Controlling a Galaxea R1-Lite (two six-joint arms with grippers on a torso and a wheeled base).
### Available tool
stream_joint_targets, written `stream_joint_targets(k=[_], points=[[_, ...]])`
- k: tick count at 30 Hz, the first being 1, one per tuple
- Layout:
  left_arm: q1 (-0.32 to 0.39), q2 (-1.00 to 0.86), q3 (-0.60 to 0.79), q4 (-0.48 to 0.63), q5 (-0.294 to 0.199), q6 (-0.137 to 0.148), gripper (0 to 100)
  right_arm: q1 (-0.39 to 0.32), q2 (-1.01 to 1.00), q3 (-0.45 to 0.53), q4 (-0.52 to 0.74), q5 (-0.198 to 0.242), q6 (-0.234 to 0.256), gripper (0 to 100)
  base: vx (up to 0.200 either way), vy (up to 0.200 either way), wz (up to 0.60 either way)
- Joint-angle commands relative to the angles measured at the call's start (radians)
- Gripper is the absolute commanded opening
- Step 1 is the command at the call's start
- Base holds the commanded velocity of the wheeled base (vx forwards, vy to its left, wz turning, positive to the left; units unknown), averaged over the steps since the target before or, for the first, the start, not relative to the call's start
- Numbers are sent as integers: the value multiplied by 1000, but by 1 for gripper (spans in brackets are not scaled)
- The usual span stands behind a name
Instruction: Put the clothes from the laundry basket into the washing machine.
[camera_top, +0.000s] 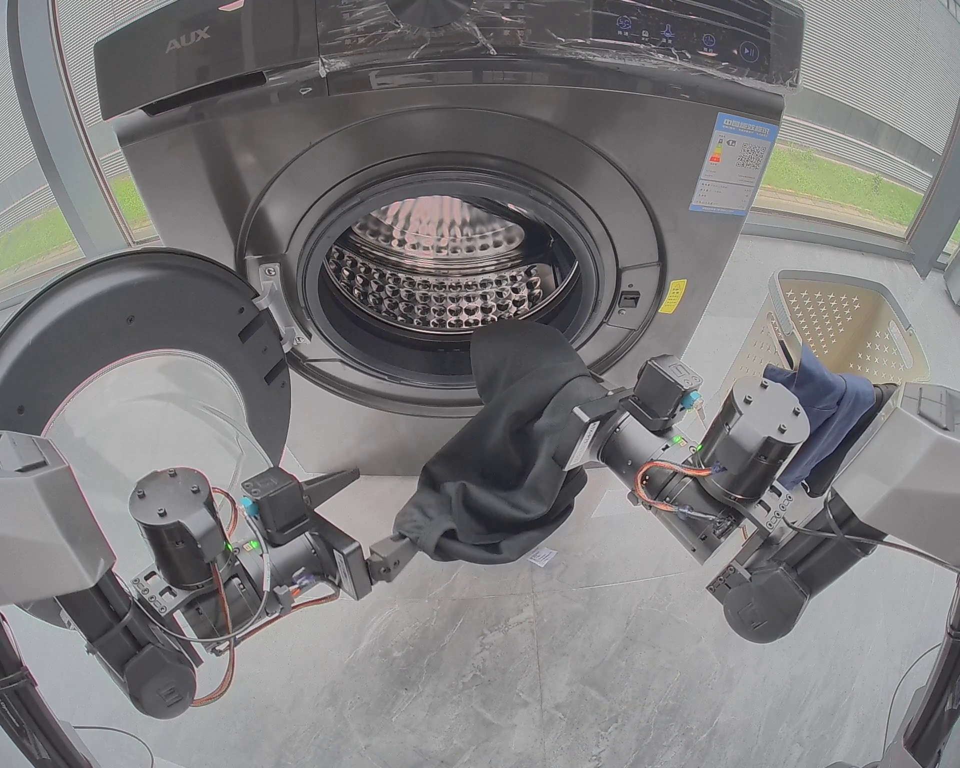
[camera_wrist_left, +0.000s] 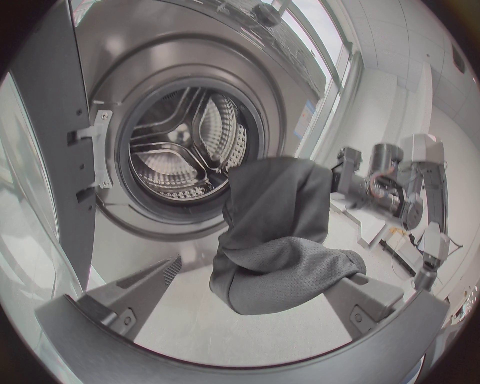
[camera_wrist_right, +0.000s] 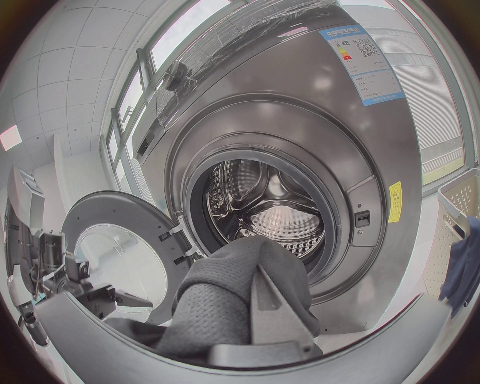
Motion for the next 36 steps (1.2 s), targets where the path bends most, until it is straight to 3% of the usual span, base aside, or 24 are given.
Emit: stream_joint_targets(k=[1, 8, 18, 24, 28, 36], points=[[-3, 40, 36, 0, -7, 21, 100, 1, -4, -15, 4, -1, 1, 0, 0, 0, 0], [-16, 55, 92, 0, -13, 32, 100, 1, -3, -30, 5, -1, -1, 0, 0, 0, 0], [-38, 79, 171, 0, -49, 75, 100, -1, -3, -53, 10, -1, 1, 0, 0, 0, 0], [-39, 87, 159, -2, -55, 76, 100, 5, 2, -50, 8, -3, 1, 0, 0, 0, 0], [-64, 81, 96, -2, -50, 66, 100, 11, 0, -47, 10, -3, 2, 0, 0, 0, 0], [-104, 175, -191, -2, -42, 53, 100, 42, 8, -49, 13, -4, 2, 0, 0, 0, 0]])
